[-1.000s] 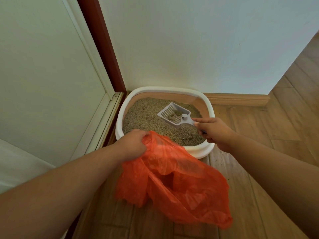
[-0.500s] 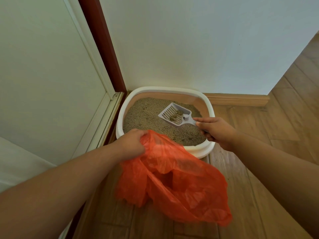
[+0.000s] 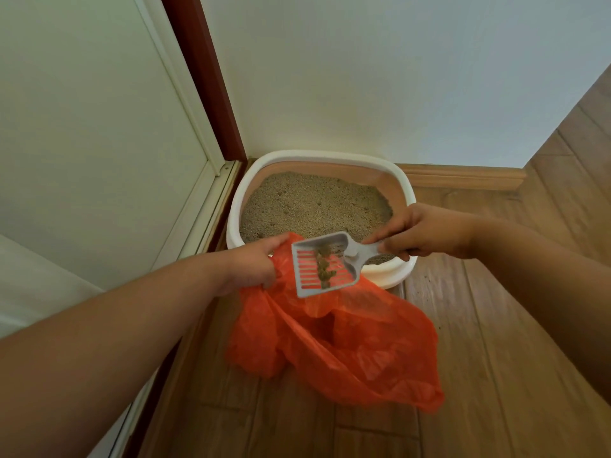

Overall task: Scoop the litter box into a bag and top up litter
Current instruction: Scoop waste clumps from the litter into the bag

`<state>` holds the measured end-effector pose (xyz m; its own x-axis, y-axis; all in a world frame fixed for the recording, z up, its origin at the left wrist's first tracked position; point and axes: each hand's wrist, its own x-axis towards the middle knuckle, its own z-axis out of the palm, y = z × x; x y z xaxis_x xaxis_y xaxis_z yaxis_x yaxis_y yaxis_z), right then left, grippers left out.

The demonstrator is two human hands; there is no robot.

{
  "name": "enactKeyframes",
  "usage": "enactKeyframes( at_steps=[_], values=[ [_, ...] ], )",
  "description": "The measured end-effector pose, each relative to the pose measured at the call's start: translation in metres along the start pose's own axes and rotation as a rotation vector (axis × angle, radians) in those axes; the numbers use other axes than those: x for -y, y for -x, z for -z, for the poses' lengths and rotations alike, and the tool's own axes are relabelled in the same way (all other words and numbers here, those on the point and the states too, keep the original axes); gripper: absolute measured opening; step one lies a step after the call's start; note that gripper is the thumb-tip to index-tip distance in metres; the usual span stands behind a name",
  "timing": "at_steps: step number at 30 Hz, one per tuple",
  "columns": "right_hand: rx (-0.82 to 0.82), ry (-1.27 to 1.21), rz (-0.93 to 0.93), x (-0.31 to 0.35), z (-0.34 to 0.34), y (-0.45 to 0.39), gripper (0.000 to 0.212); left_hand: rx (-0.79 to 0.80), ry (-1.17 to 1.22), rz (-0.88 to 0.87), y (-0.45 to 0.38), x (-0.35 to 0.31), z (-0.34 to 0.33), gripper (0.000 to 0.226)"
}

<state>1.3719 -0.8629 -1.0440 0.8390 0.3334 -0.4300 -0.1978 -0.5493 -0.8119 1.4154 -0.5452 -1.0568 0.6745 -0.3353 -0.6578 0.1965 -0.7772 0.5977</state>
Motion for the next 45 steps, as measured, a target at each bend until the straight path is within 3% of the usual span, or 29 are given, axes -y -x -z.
enactKeyframes(
  at_steps=[5,9,20,31,37,40,45],
  values=[
    [0.068,0.473,0.062,0.017,-0.012,-0.009,0.027,0.015,0.102,0.038,0.0,0.0,0.0,0.106],
    [0.027,0.821,0.132,0.034,-0.029,-0.018,0.027,0.041,0.189,0.028,-0.002,-0.002,-0.003,0.106],
    [0.189,0.972,0.204,0.063,-0.049,-0.012,0.031,-0.038,0.175,0.016,-0.012,0.005,0.001,0.11],
    [0.029,1.274,0.325,0.072,-0.063,-0.013,0.034,-0.067,0.191,-0.026,-0.012,0.006,0.002,0.107],
    [-0.015,1.23,0.285,0.074,-0.061,-0.016,0.031,-0.062,0.174,-0.012,-0.01,0.006,0.004,0.107],
    [-0.043,0.957,0.187,0.076,-0.046,-0.012,0.029,-0.078,0.171,0.002,-0.009,0.007,0.005,0.105],
    [-0.243,0.593,0.05,0.063,-0.008,-0.013,0.022,-0.128,0.105,0.023,-0.006,0.006,0.004,0.098]
  ],
)
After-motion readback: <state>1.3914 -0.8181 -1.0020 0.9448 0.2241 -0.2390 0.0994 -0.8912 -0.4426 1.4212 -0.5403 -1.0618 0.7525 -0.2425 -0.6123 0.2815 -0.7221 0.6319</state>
